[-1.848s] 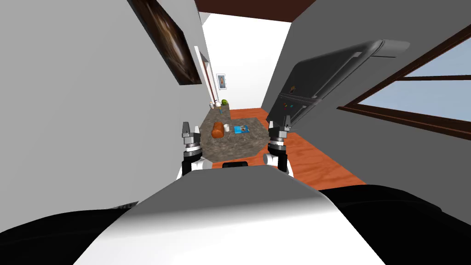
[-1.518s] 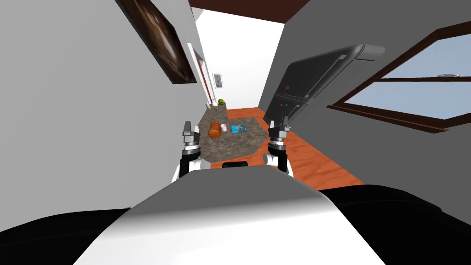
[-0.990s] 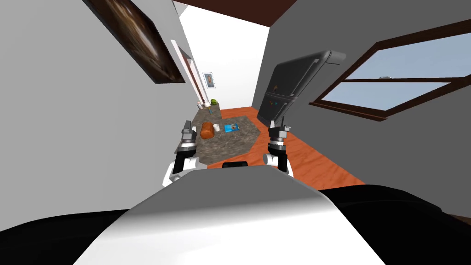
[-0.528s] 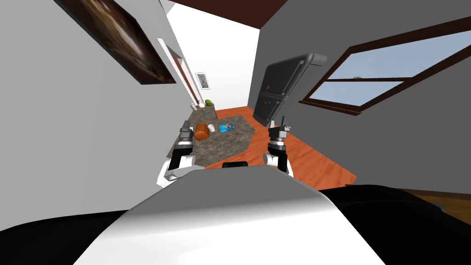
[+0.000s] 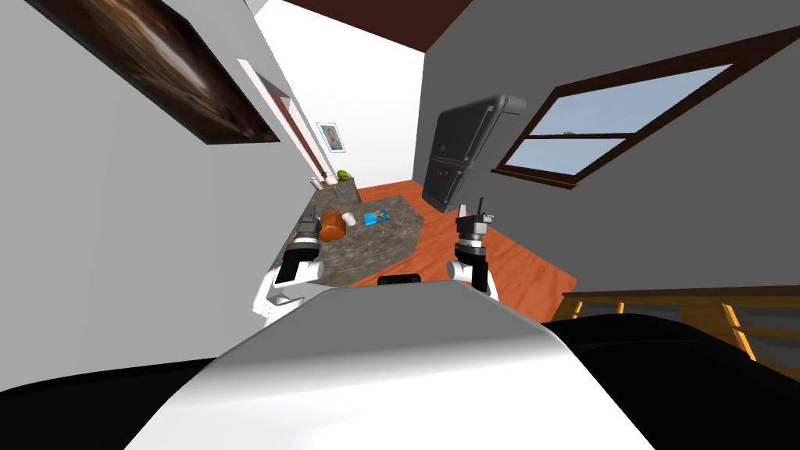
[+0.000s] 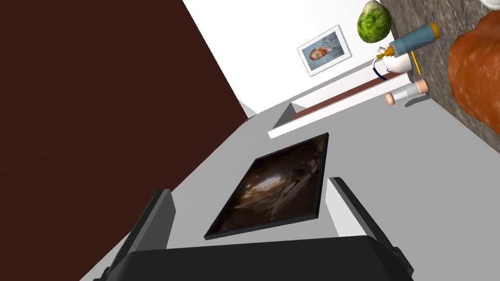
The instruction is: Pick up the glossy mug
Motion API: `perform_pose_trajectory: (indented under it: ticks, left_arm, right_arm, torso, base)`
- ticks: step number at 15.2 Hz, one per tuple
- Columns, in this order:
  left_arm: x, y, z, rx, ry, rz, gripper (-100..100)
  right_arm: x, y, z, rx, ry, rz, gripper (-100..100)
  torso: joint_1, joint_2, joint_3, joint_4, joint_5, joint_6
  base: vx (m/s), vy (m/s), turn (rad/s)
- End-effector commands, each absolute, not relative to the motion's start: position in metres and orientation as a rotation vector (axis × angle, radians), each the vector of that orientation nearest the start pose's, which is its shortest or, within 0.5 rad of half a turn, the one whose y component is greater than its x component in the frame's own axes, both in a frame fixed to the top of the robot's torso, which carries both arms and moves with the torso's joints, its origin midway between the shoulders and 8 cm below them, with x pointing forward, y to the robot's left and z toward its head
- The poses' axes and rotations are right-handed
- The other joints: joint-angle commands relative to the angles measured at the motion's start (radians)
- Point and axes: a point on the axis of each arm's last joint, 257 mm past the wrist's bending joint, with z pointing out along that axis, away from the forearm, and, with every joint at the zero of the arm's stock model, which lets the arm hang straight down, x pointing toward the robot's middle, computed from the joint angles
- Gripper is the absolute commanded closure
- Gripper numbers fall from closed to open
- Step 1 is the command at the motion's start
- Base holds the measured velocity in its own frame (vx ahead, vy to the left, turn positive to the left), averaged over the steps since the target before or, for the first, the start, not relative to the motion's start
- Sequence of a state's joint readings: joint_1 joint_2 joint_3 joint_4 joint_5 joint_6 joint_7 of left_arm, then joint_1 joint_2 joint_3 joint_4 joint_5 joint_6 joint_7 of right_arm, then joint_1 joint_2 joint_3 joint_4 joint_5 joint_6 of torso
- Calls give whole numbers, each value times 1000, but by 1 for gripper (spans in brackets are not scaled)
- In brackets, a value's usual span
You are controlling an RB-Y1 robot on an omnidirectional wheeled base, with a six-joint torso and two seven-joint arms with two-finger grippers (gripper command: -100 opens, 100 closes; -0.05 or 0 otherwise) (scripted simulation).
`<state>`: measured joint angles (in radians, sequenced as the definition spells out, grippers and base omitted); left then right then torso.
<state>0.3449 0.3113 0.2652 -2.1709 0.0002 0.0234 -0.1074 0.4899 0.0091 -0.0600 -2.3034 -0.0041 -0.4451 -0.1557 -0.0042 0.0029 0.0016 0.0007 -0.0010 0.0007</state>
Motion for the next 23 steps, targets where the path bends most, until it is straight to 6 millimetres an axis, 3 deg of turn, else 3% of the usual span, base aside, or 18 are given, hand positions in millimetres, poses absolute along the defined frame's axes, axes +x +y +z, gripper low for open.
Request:
perform_pose_trajectory:
  ticks: [1, 2, 3, 6, 7, 9, 10, 12, 13, 16, 17, 20, 21, 23]
  left_arm:
    - [428, 415, -46, -769, 1092, -728, -100]
    - [429, 416, -49, -781, 1100, -721, -100]
    - [429, 436, -46, -790, 1099, -678, -100]
    - [430, 441, -55, -823, 1119, -660, -100]
    - [430, 463, -54, -847, 1122, -611, -100]
    - [431, 467, -60, -870, 1135, -598, -100]
    - [429, 490, -59, -897, 1133, -551, -100]
    - [429, 493, -66, -924, 1147, -536, -100]
    - [426, 516, -63, -947, 1137, -495, -100]
    - [424, 521, -73, -983, 1155, -474, -100]
    - [420, 545, -71, -1016, 1145, -432, -100]
    - [418, 549, -80, -1050, 1160, -412, -100]
    - [412, 573, -77, -1082, 1144, -375, -100]
    - [409, 577, -87, -1118, 1159, -355, -100]
  right_arm:
    - [345, -300, 29, 736, 567, 1387, 0]
    - [345, -300, 29, 736, 567, 1387, 0]
    - [345, -300, 29, 736, 567, 1387, 0]
    - [345, -300, 29, 736, 567, 1387, 0]
    - [345, -300, 29, 736, 567, 1387, 0]
    - [345, -300, 29, 736, 567, 1387, 0]
    - [345, -300, 29, 736, 567, 1387, 0]
    - [345, -300, 29, 736, 567, 1387, 0]
    - [345, -300, 29, 736, 567, 1387, 0]
    - [345, -300, 29, 736, 567, 1387, 0]
    - [345, -301, 29, 736, 567, 1387, 0]
    - [345, -300, 29, 736, 567, 1387, 0]
    - [345, -301, 29, 736, 567, 1387, 0]
    - [345, -300, 29, 736, 567, 1387, 0]
  torso:
    - [0, 0, 0, 0, 0, 0]
    - [-1, 0, 0, 0, 0, 0]
    - [0, 0, 0, 0, 0, -1]
    - [1, 0, 0, 0, 0, -1]
    - [2, 0, 0, 0, 0, -1]
    - [1, 0, 0, 0, 0, 0]
    - [2, 0, 0, 0, 0, -1]
    - [1, 0, 0, 0, 0, 0]
    - [1, 0, 0, 0, 0, -1]
    - [2, -1, -1, 0, 0, -1]
    - [3, -1, 0, 0, 1, -1]
    - [2, -1, 0, 0, 0, -1]
    - [3, -1, 0, 0, 1, -1]
    - [3, -1, -1, 0, 1, 0]
  base:
    - [-19, -80, -222]
    - [-14, -52, -98]
    - [-13, -64, -226]
    - [-14, -48, -101]
    - [-10, -49, -235]
    - [-9, -48, -154]
    - [-9, -61, -224]
    - [-7, -55, -168]
    - [5, -56, -232]
    - [1, -37, -106]
    - [-2, -38, -226]
    - [1, -33, -115]
    - [7, -34, -212]
    - [10, -30, -173]
